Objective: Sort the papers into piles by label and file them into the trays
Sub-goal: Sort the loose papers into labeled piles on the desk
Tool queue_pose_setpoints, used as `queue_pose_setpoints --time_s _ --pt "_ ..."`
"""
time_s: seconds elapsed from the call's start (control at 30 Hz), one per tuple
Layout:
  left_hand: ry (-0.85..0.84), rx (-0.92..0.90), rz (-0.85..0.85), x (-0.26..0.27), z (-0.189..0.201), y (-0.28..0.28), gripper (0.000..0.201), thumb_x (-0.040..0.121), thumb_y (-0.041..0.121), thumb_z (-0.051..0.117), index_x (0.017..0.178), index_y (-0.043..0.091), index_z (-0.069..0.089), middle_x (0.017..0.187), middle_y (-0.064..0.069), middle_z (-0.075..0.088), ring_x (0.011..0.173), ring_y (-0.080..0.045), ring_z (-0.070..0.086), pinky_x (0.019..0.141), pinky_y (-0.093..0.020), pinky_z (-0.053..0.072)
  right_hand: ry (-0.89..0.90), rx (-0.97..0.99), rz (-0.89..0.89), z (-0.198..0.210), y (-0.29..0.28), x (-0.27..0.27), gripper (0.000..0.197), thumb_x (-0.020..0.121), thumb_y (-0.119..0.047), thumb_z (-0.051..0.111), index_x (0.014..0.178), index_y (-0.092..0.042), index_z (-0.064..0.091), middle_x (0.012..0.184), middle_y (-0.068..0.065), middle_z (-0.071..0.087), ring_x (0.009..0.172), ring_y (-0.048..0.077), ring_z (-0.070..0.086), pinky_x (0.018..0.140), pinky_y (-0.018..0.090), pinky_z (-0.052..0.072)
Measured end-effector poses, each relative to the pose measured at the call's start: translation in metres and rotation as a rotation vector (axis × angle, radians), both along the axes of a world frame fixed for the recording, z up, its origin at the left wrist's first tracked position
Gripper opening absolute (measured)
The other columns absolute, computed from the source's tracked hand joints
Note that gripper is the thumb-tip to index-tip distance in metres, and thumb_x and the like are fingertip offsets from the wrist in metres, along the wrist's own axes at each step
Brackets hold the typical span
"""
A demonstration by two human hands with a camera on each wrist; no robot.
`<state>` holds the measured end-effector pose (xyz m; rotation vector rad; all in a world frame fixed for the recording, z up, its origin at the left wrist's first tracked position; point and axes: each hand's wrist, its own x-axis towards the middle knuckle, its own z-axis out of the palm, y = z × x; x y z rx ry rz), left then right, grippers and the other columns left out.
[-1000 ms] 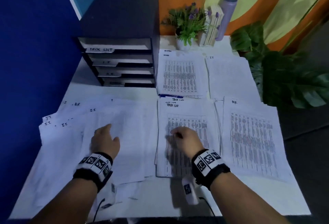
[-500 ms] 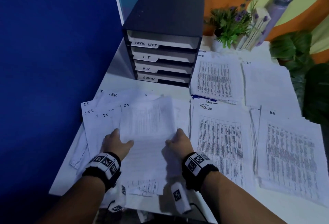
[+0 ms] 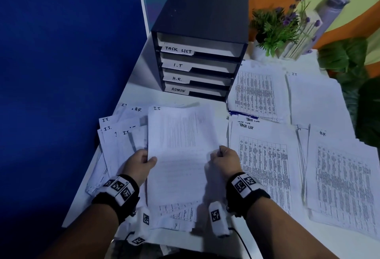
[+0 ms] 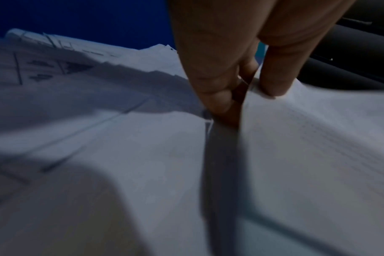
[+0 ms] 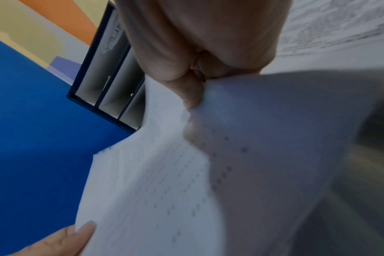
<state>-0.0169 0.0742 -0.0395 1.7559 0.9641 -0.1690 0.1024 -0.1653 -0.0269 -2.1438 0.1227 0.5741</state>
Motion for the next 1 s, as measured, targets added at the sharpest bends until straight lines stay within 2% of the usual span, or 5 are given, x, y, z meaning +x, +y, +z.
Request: queue_pose_setpoints --time_s 0.1,0.27,0.57,0.87,1.0 --pt "-0.032 -0.008 0.081 0.002 0.003 -0.005 0.012 0.087 0.019 0.069 0.094 0.019 0.059 0.1 -0.008 0.068 0.093 -0.027 0.065 0.085 -0.044 0.053 -0.053 -0.066 0.001 0.001 -0.001 0.003 0.02 0.089 -0.024 0.057 0.075 -0.011 0.063 0.074 0.008 0.07 0.077 0.029 0.067 0.074 0.034 0.056" --pt "-0.115 -0.035 0.081 -0.001 0.011 -0.009 0.023 0.081 0.013 0.076 0.098 0.019 0.062 0.076 0.001 0.065 0.07 -0.018 0.062 0.064 -0.028 0.048 -0.096 -0.108 -0.04 0.011 -0.002 0.01 0.035 0.091 -0.023 0.06 0.123 -0.01 0.054 0.089 0.004 0.062 0.09 0.022 0.059 0.084 0.025 0.044" --pt "-0.088 0.146 0.163 -0.007 0.015 0.001 0.011 0.086 0.008 0.068 0.096 0.006 0.063 0.077 -0.004 0.06 0.076 -0.022 0.058 0.071 -0.025 0.042 -0.146 -0.142 -0.174 0.013 -0.025 0.015 0.012 0.09 -0.006 0.054 0.079 -0.009 0.059 0.073 0.003 0.059 0.076 0.023 0.055 0.066 0.021 0.036" --pt "-0.14 0.028 -0.045 0.0 0.031 -0.036 0.014 0.09 0.002 0.058 0.095 0.01 0.069 0.088 -0.003 0.071 0.079 -0.022 0.063 0.069 -0.024 0.049 -0.058 0.069 -0.175 0.015 -0.023 0.018 0.016 0.084 -0.004 0.062 0.072 -0.009 0.053 0.066 0.005 0.055 0.063 0.019 0.05 0.064 0.028 0.043" --pt "0.143 0.471 -0.161 -0.007 0.024 -0.022 0.048 0.084 0.026 0.071 0.13 0.018 0.058 0.139 -0.006 0.05 0.13 -0.022 0.043 0.109 -0.031 0.036 -0.047 0.002 -0.177 0.011 -0.034 0.019 0.008 0.079 0.003 0.056 0.072 -0.003 0.057 0.073 0.014 0.065 0.068 0.023 0.057 0.066 0.036 0.051"
